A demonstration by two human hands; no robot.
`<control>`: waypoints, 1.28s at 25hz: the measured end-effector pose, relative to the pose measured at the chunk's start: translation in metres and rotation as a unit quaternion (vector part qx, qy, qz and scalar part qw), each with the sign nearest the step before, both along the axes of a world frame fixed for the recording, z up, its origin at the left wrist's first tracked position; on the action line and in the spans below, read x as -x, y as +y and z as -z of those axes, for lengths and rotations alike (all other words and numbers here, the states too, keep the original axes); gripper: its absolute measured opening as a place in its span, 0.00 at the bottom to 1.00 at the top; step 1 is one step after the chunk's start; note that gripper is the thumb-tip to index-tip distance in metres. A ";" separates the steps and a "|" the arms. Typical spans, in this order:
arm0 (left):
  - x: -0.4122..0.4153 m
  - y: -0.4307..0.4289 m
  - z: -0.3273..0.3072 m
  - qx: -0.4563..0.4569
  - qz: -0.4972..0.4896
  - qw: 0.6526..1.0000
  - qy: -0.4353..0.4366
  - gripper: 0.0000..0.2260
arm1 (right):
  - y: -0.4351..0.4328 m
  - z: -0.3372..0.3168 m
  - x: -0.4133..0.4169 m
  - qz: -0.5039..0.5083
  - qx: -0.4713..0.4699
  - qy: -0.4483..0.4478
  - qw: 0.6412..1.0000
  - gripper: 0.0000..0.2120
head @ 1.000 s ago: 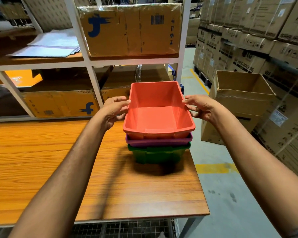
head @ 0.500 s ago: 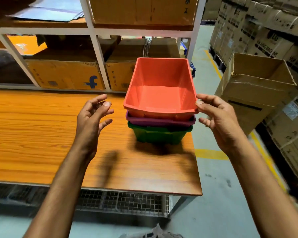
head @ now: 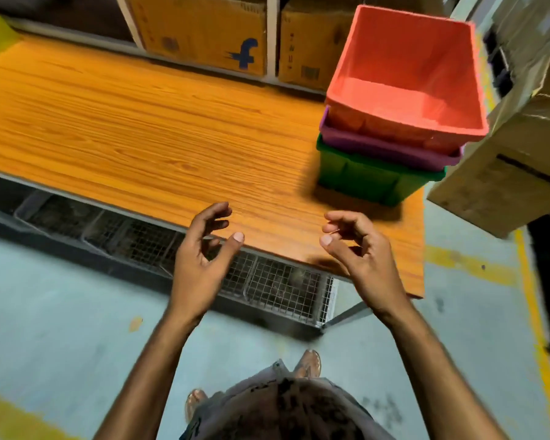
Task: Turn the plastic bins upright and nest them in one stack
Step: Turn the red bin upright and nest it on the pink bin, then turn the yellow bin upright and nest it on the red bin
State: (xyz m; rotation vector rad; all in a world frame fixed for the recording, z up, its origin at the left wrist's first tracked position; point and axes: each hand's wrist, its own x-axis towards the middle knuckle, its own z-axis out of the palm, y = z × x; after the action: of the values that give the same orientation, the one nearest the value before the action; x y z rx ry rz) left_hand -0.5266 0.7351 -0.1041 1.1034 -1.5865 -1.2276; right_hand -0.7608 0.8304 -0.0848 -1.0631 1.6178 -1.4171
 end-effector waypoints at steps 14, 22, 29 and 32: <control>-0.348 0.035 0.025 -0.087 -0.252 0.961 0.072 0.16 | -0.062 0.043 -0.347 -0.091 -0.042 -0.074 0.992 0.14; -0.477 -0.024 0.035 -0.108 -0.345 0.926 0.105 0.13 | -0.171 0.049 -0.476 -0.185 -0.050 -0.114 0.975 0.11; -0.591 -0.148 0.031 -0.112 -0.398 0.909 0.053 0.14 | -0.323 0.060 -0.597 -0.235 -0.034 0.012 0.971 0.10; -0.647 -0.209 0.023 -0.106 -0.427 0.898 0.009 0.15 | -0.398 0.045 -0.653 -0.264 0.006 0.134 0.955 0.14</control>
State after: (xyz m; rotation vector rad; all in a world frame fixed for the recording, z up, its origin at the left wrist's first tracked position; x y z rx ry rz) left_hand 0.1203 0.5264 -0.1271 1.6717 -0.7703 -0.7922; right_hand -0.1076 0.4326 -0.1296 -1.6060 1.3543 -0.9556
